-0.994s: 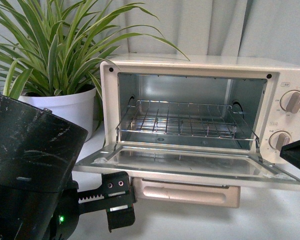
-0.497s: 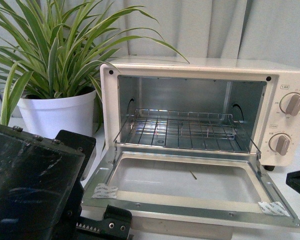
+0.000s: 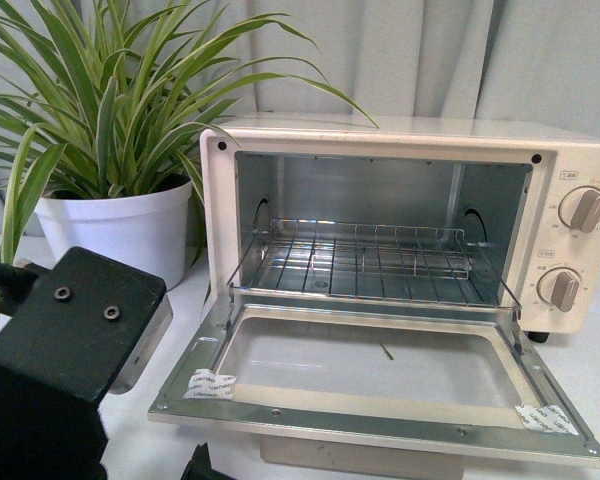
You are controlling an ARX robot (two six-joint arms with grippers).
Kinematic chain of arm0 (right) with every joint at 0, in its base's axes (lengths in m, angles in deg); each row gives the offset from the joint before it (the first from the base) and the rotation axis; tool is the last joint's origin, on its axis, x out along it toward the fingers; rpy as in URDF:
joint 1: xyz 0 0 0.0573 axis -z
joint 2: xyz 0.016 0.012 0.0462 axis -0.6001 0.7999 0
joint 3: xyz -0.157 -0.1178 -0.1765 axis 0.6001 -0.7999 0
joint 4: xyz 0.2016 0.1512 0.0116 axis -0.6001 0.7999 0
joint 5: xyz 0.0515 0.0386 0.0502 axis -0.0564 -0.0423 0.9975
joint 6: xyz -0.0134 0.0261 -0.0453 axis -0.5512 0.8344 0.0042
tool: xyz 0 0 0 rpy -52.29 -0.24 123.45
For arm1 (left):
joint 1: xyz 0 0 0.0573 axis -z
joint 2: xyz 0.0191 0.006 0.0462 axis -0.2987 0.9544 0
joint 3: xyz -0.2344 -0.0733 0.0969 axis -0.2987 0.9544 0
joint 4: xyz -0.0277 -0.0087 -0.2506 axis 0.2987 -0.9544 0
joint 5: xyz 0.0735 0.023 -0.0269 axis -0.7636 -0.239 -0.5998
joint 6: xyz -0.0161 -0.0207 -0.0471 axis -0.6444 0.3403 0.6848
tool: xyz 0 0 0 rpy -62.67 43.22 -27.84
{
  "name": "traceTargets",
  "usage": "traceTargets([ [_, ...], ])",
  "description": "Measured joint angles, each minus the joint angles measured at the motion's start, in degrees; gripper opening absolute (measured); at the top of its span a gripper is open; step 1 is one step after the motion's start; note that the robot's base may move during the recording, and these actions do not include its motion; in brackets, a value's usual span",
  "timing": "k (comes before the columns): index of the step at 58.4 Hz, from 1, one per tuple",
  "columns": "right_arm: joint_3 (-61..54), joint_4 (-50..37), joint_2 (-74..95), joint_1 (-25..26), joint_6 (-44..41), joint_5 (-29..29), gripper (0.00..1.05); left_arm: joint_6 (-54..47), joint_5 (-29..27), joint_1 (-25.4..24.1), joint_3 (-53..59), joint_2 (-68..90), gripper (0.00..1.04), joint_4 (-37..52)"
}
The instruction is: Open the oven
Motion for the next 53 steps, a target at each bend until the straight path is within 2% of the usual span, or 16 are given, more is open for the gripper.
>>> traceTargets([
  [6,-1.3,3.3,-5.1,0.2,-2.8,0.5,0.95,-1.3,-2.9,2.1,4.8,-7.9,0.98,-0.6],
  [13,-3.4,7.6,-12.6,-2.3,-5.9,-1.8,0.95,-0.7,-5.7,5.7,10.3,-18.6,0.98,-4.9],
  [19,-5.4,11.4,-18.6,-4.8,-6.6,-4.4,0.95,-1.0,-10.0,5.4,14.3,-26.3,0.98,-6.1],
  [30,-7.7,16.2,-26.8,-6.3,-7.3,-6.3,0.95,2.3,-12.9,5.5,19.2,-44.9,0.98,-19.1],
  [36,-9.1,16.1,-28.5,-4.9,-7.9,-6.3,0.95,5.0,-12.1,6.6,19.3,-54.0,0.98,-25.6],
  [53,-12.2,14.5,-30.8,-0.7,-8.7,-3.3,0.95,8.6,-10.0,3.7,19.4,-59.3,0.98,-28.5],
])
